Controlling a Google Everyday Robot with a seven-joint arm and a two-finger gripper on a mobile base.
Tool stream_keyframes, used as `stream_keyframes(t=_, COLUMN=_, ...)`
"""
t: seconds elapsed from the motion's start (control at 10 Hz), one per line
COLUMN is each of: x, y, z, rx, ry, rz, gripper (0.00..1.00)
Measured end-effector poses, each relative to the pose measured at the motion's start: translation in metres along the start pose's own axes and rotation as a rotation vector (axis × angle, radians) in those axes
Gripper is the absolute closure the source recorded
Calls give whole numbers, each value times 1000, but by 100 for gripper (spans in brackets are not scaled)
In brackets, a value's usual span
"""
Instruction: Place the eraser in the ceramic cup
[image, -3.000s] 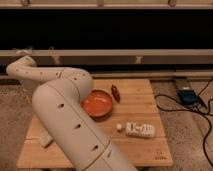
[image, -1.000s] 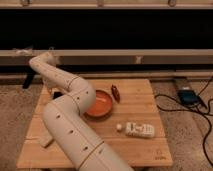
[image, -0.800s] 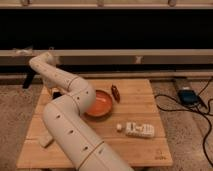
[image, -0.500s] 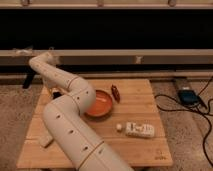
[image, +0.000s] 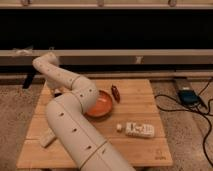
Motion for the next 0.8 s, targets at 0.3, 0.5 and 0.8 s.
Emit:
stream_keyframes(t=0.3, x=29, y=7, z=-21, rx=-55, ry=-12, rz=-92, gripper=100)
stream_keyframes(t=0.5, x=60, y=6, z=-54, rx=-121, ry=-34, rz=-166, gripper=100)
stream_keyframes(t=0.8, x=107, y=-2, z=-124, rx=-240, ry=-95, rz=-263, gripper=100)
